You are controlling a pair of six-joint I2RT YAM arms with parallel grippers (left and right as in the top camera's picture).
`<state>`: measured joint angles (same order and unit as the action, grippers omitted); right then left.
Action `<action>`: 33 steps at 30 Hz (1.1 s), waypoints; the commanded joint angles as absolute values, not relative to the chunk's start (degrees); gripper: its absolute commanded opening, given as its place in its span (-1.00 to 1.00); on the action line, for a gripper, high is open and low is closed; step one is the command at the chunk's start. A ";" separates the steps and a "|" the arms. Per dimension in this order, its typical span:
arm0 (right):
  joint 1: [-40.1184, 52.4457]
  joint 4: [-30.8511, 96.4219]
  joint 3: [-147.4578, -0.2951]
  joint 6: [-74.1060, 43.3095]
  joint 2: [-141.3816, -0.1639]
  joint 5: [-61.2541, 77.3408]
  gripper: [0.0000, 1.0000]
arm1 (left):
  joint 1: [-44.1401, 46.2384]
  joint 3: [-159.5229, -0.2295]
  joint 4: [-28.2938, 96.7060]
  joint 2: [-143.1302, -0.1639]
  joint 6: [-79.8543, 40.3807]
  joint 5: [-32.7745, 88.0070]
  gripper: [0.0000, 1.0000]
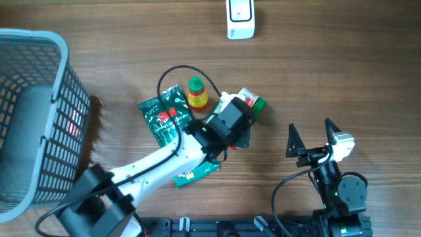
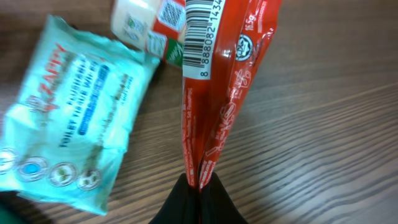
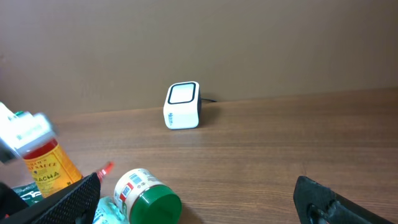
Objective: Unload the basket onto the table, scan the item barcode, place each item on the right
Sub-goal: 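Carry the red stick packet out and lay it below the wipes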
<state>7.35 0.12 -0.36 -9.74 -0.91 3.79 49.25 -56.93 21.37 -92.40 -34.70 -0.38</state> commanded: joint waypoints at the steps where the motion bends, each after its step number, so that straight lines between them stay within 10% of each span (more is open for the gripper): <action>1: 7.66 -0.05 -0.30 -9.06 -0.80 2.96 0.99 | 50.15 -56.42 20.93 -94.48 -35.22 -0.95 -0.47; 3: 7.66 -0.05 -0.30 -9.04 -0.80 2.96 0.99 | 50.09 -56.42 20.95 -94.52 -35.20 -0.97 0.01; 13: 7.66 -0.05 -0.30 -9.06 -0.80 2.96 1.00 | 49.98 -57.25 21.17 -91.90 -34.76 -3.60 0.05; 21: 7.66 -0.05 -0.30 -9.04 -0.80 2.96 1.00 | 49.98 -62.19 24.71 -83.74 -29.08 -6.13 0.64; 22: 7.66 -0.05 -0.30 -9.04 -0.80 2.96 1.00 | 49.98 -63.09 25.50 -82.46 -28.64 -6.17 0.97; 33: 7.66 -0.05 -0.30 -9.04 -0.80 2.96 0.99 | 43.88 -66.92 31.68 -72.75 -26.70 -6.52 1.00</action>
